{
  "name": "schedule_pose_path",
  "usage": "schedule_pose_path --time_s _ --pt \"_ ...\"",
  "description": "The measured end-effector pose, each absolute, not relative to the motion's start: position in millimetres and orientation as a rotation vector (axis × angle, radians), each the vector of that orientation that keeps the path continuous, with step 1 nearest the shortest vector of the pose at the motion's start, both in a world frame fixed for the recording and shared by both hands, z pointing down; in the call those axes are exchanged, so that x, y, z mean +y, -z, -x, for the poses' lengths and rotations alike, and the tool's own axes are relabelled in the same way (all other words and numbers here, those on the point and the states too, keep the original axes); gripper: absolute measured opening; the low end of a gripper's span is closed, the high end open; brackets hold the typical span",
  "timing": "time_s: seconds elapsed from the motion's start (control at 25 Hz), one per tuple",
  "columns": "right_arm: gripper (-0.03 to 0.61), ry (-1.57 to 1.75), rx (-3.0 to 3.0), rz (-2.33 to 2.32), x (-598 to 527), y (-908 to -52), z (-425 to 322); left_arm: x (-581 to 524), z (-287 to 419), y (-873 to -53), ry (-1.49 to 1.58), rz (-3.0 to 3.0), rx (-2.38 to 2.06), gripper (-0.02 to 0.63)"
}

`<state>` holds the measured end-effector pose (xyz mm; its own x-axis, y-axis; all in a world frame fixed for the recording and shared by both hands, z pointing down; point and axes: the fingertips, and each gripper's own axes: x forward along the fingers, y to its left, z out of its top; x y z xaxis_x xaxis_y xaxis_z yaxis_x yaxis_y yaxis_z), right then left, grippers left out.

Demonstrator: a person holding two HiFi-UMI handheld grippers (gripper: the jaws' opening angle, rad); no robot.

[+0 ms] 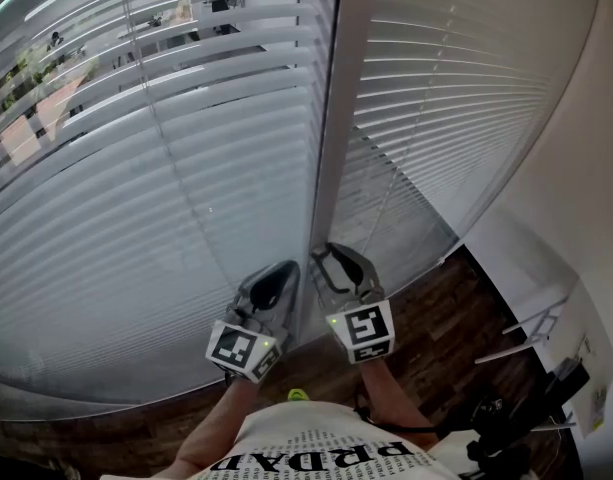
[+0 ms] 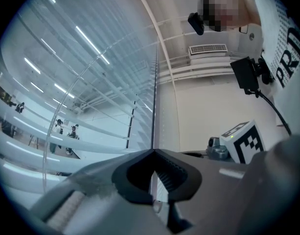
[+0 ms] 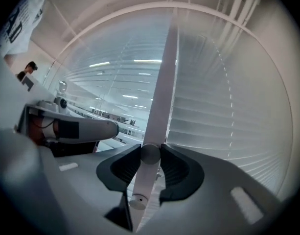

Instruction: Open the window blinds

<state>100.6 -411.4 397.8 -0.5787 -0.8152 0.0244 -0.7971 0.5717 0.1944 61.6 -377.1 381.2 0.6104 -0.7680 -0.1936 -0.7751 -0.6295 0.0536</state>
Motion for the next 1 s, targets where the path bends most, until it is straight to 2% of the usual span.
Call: schedule_pose_path --time_s 0.6,1.0 --pt "0.130 -0.199 -2.889 -1.442 -415.3 -398.2 -106.4 -377.3 -62.3 -377.3 -0.332 2.786 1.338 0.005" --pt "0.132 -0.255 -2.911 -1.457 -415.0 -397.3 -106.4 -376.6 -62.5 -373.9 -0.360 2.785 1.338 0.005"
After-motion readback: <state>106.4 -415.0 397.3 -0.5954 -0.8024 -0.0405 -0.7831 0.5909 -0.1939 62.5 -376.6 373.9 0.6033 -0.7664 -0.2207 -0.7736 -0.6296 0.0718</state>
